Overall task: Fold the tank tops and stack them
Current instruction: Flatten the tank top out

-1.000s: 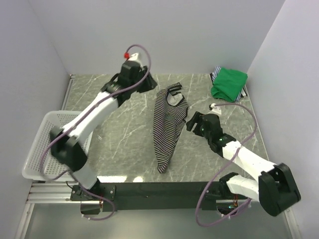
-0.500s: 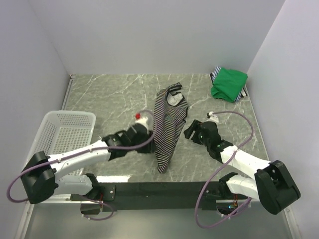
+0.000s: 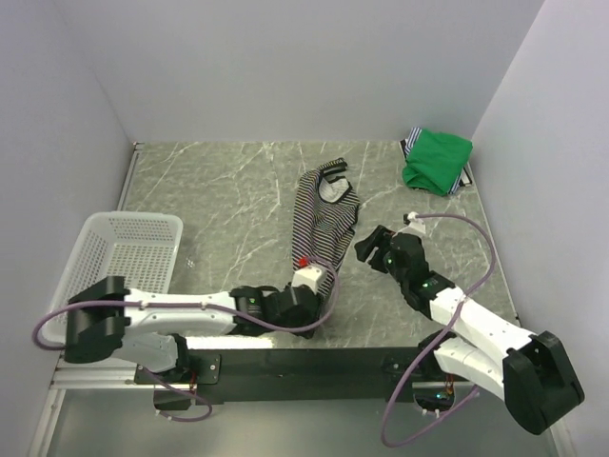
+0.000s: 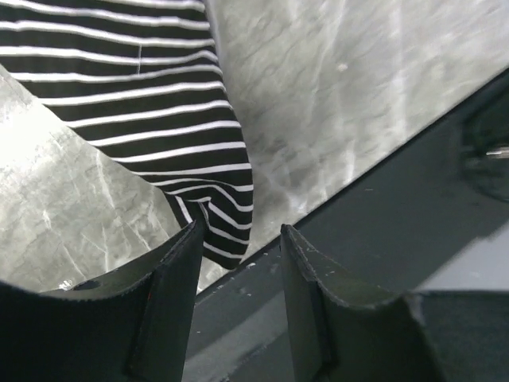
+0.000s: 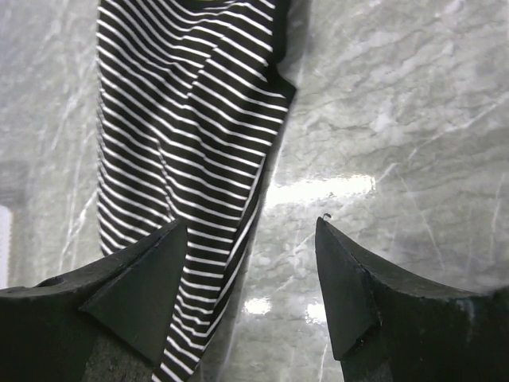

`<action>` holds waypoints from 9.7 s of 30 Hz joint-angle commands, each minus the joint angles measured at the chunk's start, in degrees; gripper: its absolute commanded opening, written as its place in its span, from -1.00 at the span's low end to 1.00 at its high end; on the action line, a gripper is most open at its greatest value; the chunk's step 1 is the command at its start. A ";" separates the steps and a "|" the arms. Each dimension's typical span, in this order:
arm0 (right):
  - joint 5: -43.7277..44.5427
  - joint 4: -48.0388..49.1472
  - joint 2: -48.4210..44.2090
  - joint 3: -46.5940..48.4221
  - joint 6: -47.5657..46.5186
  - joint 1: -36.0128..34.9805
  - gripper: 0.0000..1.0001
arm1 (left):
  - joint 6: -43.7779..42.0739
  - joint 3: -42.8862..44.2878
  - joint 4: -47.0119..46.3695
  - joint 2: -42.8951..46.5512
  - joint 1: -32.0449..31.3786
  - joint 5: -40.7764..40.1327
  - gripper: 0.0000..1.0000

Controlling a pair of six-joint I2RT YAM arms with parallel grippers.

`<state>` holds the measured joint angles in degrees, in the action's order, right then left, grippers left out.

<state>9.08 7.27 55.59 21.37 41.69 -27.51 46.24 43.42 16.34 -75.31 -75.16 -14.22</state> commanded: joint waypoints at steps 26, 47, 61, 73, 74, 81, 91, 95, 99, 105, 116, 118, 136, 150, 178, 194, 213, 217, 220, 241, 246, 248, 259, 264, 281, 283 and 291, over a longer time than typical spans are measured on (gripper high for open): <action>-8.12 6.53 35.73 18.72 -1.18 7.12 0.17 | 7.64 9.23 13.02 -11.97 -7.20 -24.81 -0.71; -2.23 -0.24 43.46 26.63 -0.91 4.57 -0.17 | 9.57 5.53 12.31 -0.46 -7.20 -24.45 -0.95; 0.32 -2.52 43.11 25.13 -0.82 1.41 -0.04 | 9.40 5.71 12.31 2.01 -7.20 -24.54 -0.94; 4.62 -5.86 42.85 25.13 0.06 -0.79 -1.00 | 10.45 6.24 14.24 4.99 -7.20 -26.91 -0.93; 5.50 -6.12 41.71 24.87 -0.03 -0.79 -1.00 | 10.63 6.24 14.60 5.69 -7.11 -27.44 -0.94; 9.90 -14.64 26.27 27.23 -3.19 -0.62 -1.00 | 11.07 5.97 16.71 10.79 -3.34 -30.08 -0.99; 13.59 -26.95 7.96 41.81 -10.31 1.84 -1.00 | -0.35 14.57 19.26 19.75 8.17 -34.91 -0.99; 14.12 -31.07 3.57 51.04 -14.09 2.28 -1.00 | -8.60 20.03 15.93 22.04 12.48 -35.00 -0.99; 14.47 -33.45 2.50 57.72 -16.55 2.19 -1.00 | -14.41 24.86 11.81 22.84 12.84 -35.53 -0.99; 13.51 -33.81 4.08 62.83 -19.10 2.55 -1.00 | -20.39 28.30 4.68 22.57 13.37 -35.79 -0.99; -8.89 -24.41 27.06 75.82 -17.61 13.36 -1.00 | -24.01 37.51 -8.95 8.35 38.45 -17.80 -0.99; -14.43 -25.36 32.53 85.70 -17.26 13.53 -1.00 | -23.22 43.75 -8.17 3.60 43.14 -12.10 -0.99; -16.12 -13.34 29.14 50.75 -14.97 13.45 -1.00 | -3.64 9.53 -3.94 21.43 38.55 -0.63 -0.99; -9.17 -8.85 32.04 24.97 -12.78 13.80 -1.00 | 22.22 -15.73 -6.85 12.72 12.93 -8.63 -0.99; -4.34 -8.06 42.23 34.53 -8.38 18.54 0.19 | 29.53 -14.41 20.75 33.56 13.02 -16.37 -0.99; -3.11 -14.56 46.45 42.53 -9.96 17.58 -1.00 | 27.33 -12.66 21.89 36.54 13.10 -18.21 -0.99; -7.76 -7.36 29.39 21.00 -4.34 9.85 -0.05 | 7.11 1.93 9.85 27.14 30.77 -10.92 -0.99; -7.77 -4.19 30.62 18.80 -1.09 9.58 -0.02 | 8.16 0.09 11.17 30.39 30.77 -10.83 -0.99; -6.28 -4.45 32.38 19.76 -0.65 9.14 0.01 | 8.60 -1.05 12.14 32.50 30.86 -11.01 -0.99; 31.94 -44.68 45.02 56.48 -18.30 -0.78 -1.00 | 8.60 -9.40 7.05 33.74 30.86 0.05 -0.99; 35.30 -51.91 56.89 62.13 -19.45 -2.46 -0.92 | 9.40 -13.27 4.67 33.91 30.68 2.96 -0.99; 35.39 -51.74 60.15 61.69 -19.54 -2.46 -0.83 | 9.48 -14.23 4.32 33.91 30.60 3.93 -0.99; 25.22 -41.39 50.70 51.42 -20.43 0.43 0.31 | 9.39 -16.00 3.79 32.68 30.16 5.26 -0.99; 13.61 -31.18 40.13 42.73 -17.36 7.53 0.30 | 11.67 -15.47 8.16 34.52 30.07 0.44 -0.99; 1.47 -29.76 50.57 49.98 -16.11 15.20 0.17 | 7.91 -10.38 7.22 31.37 36.65 -2.05 -0.99; 1.38 -30.29 52.59 51.49 -16.38 15.20 0.13 | 6.50 -9.24 6.87 30.58 38.49 -1.52 -0.99; 10.77 -38.37 54.71 58.70 -19.63 13.62 -1.00 | 3.16 -7.21 5.81 28.55 42.19 1.38 -0.99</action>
<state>13.56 -26.76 110.98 76.27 23.99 -12.99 52.21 33.80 24.53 -46.39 -33.76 -14.74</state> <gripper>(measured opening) 0.018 0.052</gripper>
